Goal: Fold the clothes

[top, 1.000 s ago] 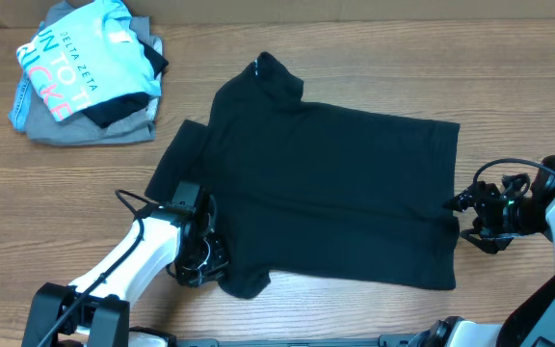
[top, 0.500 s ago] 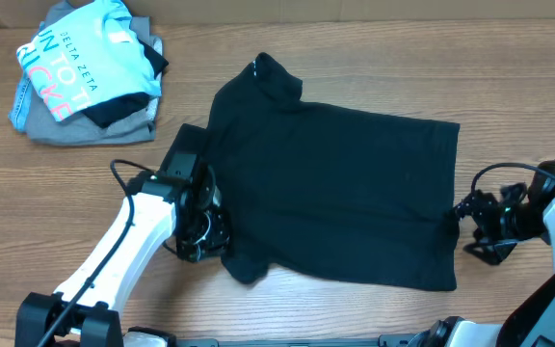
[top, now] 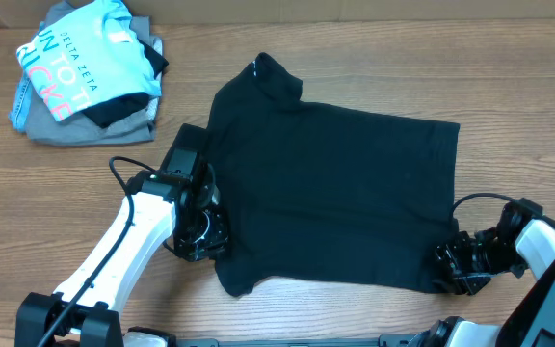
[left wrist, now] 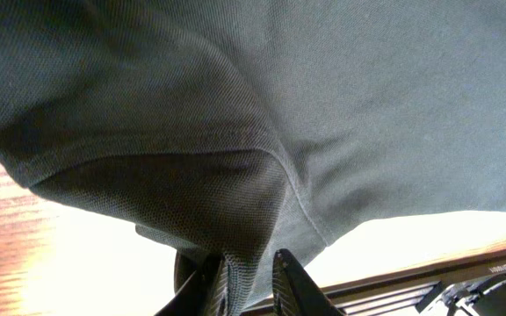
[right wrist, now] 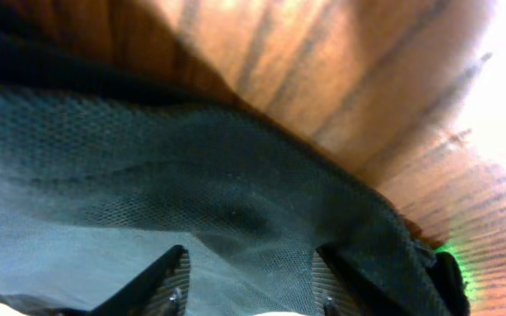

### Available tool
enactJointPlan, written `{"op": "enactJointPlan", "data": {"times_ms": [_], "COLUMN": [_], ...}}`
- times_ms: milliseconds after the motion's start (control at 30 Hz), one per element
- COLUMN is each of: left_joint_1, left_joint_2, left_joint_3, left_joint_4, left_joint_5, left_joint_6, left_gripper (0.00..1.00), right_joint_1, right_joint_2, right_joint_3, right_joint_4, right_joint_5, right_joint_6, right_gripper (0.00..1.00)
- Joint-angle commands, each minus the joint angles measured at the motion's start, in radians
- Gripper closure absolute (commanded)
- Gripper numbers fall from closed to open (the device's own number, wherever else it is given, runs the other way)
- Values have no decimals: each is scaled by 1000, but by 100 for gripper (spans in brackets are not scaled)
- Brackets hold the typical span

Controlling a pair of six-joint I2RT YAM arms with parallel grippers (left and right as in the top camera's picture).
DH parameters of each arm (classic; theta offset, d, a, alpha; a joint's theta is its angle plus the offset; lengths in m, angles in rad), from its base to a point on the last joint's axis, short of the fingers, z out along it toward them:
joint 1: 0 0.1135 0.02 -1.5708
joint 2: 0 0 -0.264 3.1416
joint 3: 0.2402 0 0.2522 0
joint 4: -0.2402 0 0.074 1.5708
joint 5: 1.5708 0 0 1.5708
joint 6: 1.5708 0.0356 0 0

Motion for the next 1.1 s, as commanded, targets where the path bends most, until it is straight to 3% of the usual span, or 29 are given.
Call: {"op": "enactJointPlan", "data": {"times_ms": [0, 100, 167, 267, 533, 767, 1067], "left_joint_1": [6, 6, 6, 6, 6, 6, 6], "left_joint_2": [-6, -6, -6, -6, -6, -6, -6], "left_joint_3": [14, 14, 14, 14, 14, 14, 14], "left_joint_4": [9, 24, 31, 27, 27, 50, 64], "left_joint_5": [-10, -10, -10, -10, -11, -10, -11], "left_joint_6": [19, 19, 19, 21, 38, 42, 45], "left_gripper": [77, 76, 75, 74, 70, 66, 59], "right_joint_1": [-2, -2, -2, -2, -2, -1, -2], "right_joint_2": [-6, -6, -6, -7, -49, -64, -64], "right_joint_3": [-51, -55, -54, -32, 131, 79, -78], "right_joint_4": [30, 51, 51, 43, -145, -166, -36], "right_joint_5": [39, 39, 27, 27, 8, 14, 55], "right_joint_6": [59, 85, 84, 69, 41, 112, 226], "right_gripper": [56, 72, 74, 54, 38, 38, 42]}}
